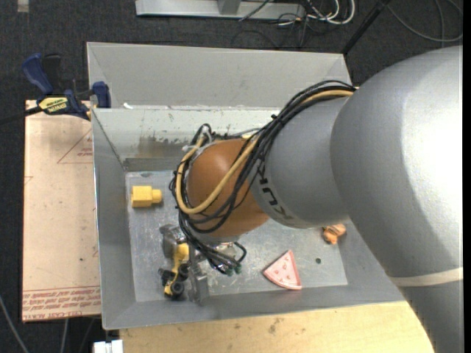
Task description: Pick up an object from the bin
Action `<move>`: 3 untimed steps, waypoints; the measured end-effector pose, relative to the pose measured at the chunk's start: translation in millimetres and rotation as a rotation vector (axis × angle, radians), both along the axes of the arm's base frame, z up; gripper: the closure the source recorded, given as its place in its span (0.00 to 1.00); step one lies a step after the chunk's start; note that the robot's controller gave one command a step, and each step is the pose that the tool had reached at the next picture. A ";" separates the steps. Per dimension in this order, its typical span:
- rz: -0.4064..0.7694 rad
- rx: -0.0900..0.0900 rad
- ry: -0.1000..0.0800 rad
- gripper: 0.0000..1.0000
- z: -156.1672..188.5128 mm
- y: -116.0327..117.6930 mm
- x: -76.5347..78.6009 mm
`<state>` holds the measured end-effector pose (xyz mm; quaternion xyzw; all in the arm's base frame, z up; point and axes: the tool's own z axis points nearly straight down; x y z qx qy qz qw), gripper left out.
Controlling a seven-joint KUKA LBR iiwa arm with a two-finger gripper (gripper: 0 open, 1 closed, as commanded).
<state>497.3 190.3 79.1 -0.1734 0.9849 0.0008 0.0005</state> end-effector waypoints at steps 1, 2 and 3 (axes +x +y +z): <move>0.134 0.000 0.001 1.00 -9.5 -10.2 -1.9; 0.133 0.000 0.001 1.00 -9.6 -10.2 -1.9; 0.133 0.000 0.001 1.00 -9.1 -10.2 -1.9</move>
Offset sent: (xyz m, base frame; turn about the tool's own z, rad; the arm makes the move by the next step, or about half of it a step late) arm 0.0000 0.0000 0.0000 0.0000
